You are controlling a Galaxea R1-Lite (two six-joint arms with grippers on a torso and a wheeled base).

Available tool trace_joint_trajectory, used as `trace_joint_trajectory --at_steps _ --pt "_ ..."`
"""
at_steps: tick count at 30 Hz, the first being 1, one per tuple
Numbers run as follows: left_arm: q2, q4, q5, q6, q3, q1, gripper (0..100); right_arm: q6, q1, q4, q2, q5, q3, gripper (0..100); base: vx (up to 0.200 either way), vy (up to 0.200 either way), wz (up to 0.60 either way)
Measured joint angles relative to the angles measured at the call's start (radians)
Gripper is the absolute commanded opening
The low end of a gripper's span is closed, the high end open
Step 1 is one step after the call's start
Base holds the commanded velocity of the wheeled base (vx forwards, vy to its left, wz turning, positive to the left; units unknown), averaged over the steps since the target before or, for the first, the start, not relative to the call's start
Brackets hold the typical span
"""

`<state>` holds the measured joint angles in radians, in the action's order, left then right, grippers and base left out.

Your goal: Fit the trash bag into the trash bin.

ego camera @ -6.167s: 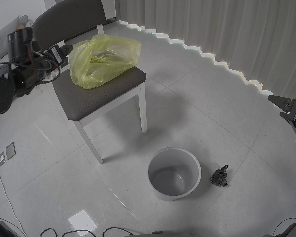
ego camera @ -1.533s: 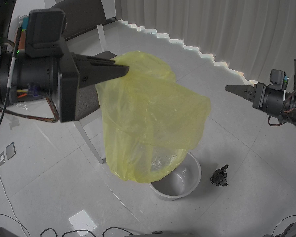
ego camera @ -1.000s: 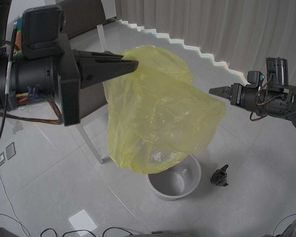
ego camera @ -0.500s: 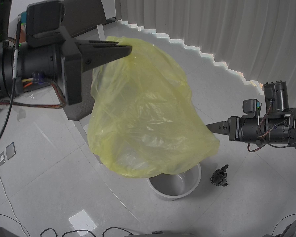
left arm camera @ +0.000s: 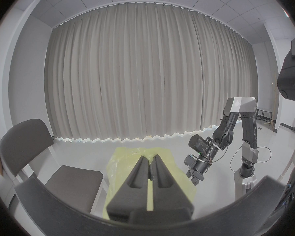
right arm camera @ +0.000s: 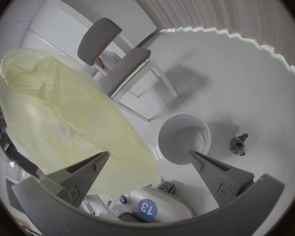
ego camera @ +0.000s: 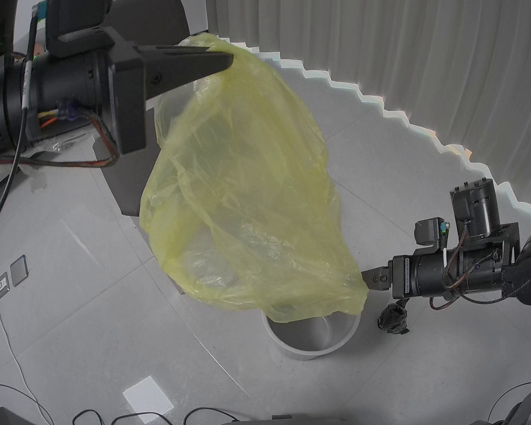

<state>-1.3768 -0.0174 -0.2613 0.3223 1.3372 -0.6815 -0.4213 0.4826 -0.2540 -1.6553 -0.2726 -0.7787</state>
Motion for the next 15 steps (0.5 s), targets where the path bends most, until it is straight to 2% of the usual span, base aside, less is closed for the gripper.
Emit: trace_joint_trajectory --at_steps 7,15 --pt "-0.004 -0.001 0.0 -0.007 0.026 0.0 0 -0.005 0.033 -0.08 -0.013 0.003 0.044 100 0.0 0.0 0.0" --pt "-0.012 -0.034 0.0 -0.029 0.043 0.0 0 -0.023 0.118 -0.101 -0.017 0.011 0.055 100 0.0 0.0 0.0"
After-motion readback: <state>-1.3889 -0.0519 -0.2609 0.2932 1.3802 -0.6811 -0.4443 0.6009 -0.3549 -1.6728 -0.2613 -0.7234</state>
